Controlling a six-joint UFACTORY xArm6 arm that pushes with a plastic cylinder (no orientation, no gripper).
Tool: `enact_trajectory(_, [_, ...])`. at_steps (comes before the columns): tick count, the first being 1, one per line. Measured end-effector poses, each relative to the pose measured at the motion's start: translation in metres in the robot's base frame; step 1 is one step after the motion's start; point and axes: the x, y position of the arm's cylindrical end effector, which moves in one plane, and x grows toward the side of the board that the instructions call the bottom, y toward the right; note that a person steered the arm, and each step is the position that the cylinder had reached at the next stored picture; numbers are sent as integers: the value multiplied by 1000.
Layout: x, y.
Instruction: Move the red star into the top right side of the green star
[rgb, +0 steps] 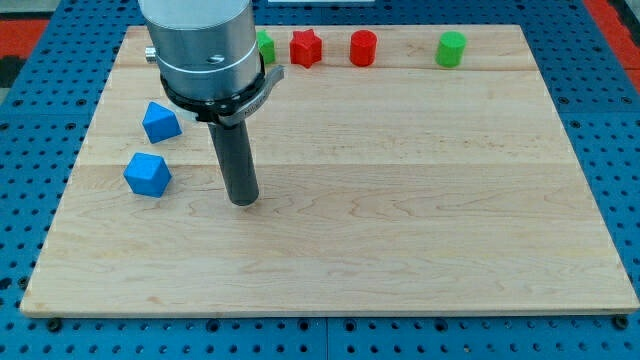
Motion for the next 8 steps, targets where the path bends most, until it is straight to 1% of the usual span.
enact_trajectory(1, [-17, 34])
enact_trajectory(7, [-17, 33])
enact_trajectory(8, [-18, 26])
